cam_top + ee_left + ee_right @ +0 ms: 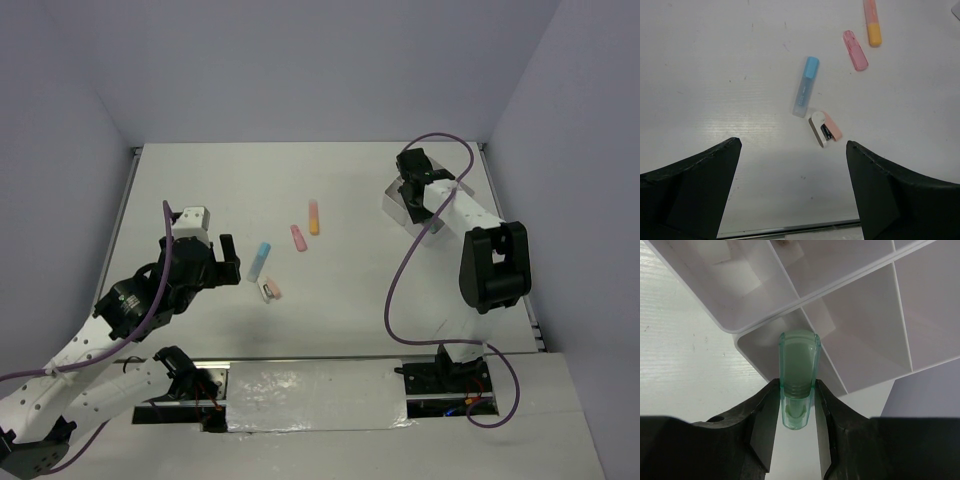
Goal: Sort the stationery into containers
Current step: Place the stationery in the storage box.
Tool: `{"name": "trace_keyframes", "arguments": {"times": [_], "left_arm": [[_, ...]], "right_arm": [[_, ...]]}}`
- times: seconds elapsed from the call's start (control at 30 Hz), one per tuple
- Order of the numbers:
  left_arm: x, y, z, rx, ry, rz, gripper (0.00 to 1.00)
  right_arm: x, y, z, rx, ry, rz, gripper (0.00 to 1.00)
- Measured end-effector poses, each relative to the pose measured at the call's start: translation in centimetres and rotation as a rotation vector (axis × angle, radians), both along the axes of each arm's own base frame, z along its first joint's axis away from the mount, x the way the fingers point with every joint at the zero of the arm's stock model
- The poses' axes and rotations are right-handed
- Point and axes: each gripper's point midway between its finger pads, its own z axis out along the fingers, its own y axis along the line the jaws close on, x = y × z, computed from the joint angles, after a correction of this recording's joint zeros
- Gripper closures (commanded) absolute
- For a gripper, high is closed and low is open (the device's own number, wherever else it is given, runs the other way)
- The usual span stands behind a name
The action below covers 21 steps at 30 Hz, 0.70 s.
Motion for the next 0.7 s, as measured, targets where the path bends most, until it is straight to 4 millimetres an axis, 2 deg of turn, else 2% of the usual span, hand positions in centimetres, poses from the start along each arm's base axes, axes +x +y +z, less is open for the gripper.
{"name": "trace_keyframes", "arguments": {"times": [0.5,0.7], "left_arm": [[0.18,-0.16,-0.12,0.003,0.004,0.000,0.01],[0.18,-0.17,-0.13,0.003,0.004,-0.001,0.01]], "right_arm": [[-0.12,0.14,-0.10,0.009,0.006,0.003,0.60],[-0.31,0.14,-0.04,0.010,0.011,0.002,0.68]]}}
